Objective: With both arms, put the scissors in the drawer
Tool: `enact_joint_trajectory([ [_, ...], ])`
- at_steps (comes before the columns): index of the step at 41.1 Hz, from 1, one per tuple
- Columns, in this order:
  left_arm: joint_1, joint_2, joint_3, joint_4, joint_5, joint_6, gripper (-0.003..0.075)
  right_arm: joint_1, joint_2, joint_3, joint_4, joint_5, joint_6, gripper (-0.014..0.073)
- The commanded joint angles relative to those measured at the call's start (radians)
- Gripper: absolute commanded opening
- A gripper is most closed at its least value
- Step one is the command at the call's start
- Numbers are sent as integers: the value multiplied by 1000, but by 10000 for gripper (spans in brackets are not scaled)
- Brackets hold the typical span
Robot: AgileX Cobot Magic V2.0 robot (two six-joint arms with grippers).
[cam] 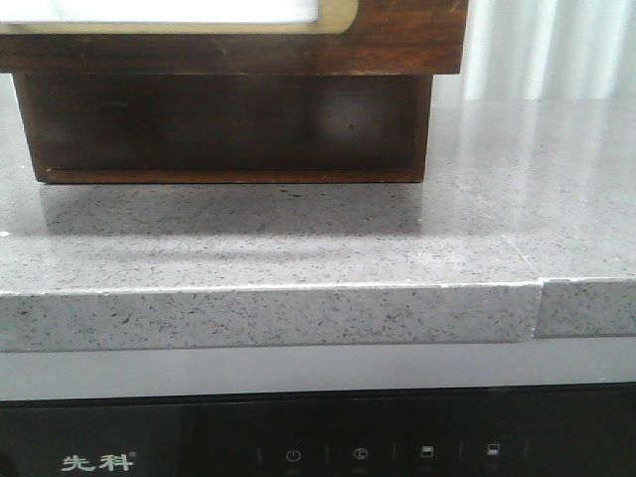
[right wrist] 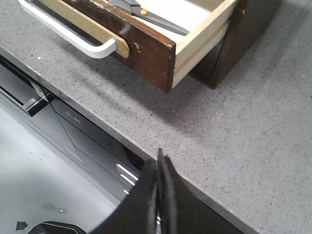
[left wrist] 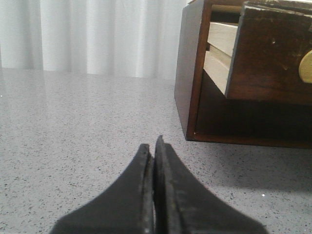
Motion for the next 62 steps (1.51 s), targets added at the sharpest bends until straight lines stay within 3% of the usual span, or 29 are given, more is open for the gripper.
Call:
enact_joint_trajectory([
  [1, -4, -20, 26, -7, -90, -8, -20, -6, 0, -21, -3, -66, -1, -67],
  [14, -4, -20, 26, -7, -90, -8, -20, -6, 0, -21, -3, -66, -1, -67],
  [18, -4, -20, 26, -7, -90, -8, -20, -29, -39, 24, -52, -137, -2, -67],
  [29, -4, -18, 26, -7, -90, -8, -20, -389, -319, 450, -70, -740, -2, -67],
  [35, -4, -18, 26, -7, -90, -8, -20, -492, -502, 723, -70, -1002, -2, -67],
  [39, -4, -18, 26, -7, -89, -8, -20, -503, -597, 863, -68, -1124, -2, -67],
  [50, -4, -18, 26, -7, -89, -8, -20, -498, -699, 1075, -66, -1107, -1, -67],
  [62, -4, -18, 26, -7, -89, -8, -20, -466, -699, 1073, -68, -1048, -1, -67],
])
